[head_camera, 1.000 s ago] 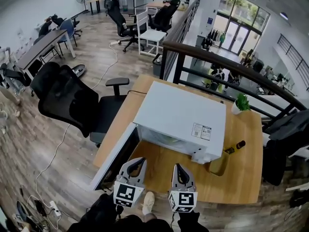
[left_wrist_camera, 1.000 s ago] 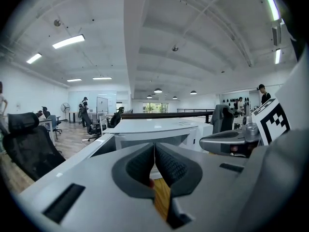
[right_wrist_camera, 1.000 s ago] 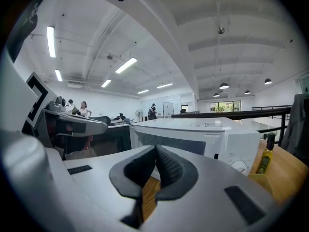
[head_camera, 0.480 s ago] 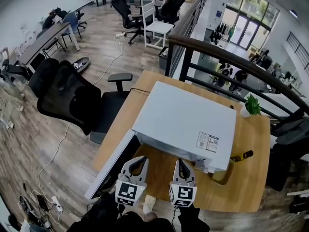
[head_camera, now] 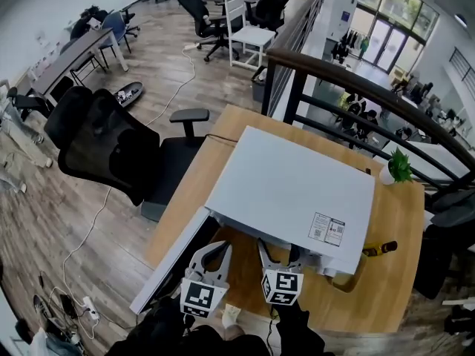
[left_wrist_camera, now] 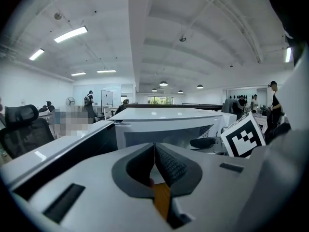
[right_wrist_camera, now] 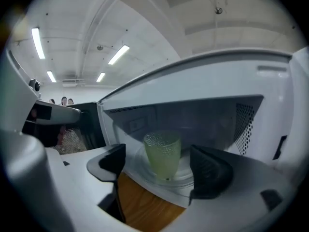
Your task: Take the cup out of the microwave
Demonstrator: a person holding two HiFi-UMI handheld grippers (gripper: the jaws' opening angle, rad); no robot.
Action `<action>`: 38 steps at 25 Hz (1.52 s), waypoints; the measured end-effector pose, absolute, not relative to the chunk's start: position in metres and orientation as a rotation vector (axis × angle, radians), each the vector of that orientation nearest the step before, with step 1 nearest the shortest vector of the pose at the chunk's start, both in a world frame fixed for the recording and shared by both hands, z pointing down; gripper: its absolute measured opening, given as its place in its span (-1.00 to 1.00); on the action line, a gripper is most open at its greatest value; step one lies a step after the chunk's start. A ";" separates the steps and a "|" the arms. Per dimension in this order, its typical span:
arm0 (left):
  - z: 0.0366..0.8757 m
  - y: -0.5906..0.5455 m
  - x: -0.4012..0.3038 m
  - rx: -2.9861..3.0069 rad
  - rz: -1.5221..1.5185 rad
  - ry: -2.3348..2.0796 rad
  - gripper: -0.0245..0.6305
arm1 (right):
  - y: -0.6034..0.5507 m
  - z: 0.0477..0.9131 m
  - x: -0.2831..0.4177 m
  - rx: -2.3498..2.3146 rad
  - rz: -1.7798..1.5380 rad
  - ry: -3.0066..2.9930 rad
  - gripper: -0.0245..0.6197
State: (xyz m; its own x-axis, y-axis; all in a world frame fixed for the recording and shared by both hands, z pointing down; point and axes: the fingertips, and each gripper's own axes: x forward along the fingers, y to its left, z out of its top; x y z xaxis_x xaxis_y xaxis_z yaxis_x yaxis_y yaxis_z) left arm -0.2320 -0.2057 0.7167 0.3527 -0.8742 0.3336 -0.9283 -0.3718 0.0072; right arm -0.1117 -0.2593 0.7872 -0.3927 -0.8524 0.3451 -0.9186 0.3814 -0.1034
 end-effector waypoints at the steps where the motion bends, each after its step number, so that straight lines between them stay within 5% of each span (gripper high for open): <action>1: 0.718 -0.207 -0.233 2.412 0.411 -1.635 -0.85 | -0.263 0.790 -0.113 1.570 0.418 -2.404 0.41; 7: 0.722 -0.214 -0.237 2.400 0.417 -1.640 -0.85 | -0.282 0.804 -0.120 1.570 0.445 -2.390 0.70; 16: 0.728 -0.224 -0.235 2.395 0.434 -1.639 -0.85 | -0.309 0.819 -0.119 1.578 0.456 -2.366 0.72; 27: 0.731 -0.232 -0.242 2.389 0.442 -1.656 -0.85 | -0.320 0.828 -0.118 1.596 0.422 -2.304 0.23; 38: 0.724 -0.224 -0.251 2.389 0.442 -1.674 -0.85 | -0.313 0.820 -0.122 1.591 0.407 -2.308 0.21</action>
State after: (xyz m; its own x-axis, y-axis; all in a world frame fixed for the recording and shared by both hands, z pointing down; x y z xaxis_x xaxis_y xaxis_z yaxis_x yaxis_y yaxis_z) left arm -0.2509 -0.2241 0.7236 0.3177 -0.8818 0.3486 -0.9389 -0.3439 -0.0143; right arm -0.1218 -0.3134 0.8202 -0.3363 -0.8500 0.4054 -0.9374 0.3433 -0.0579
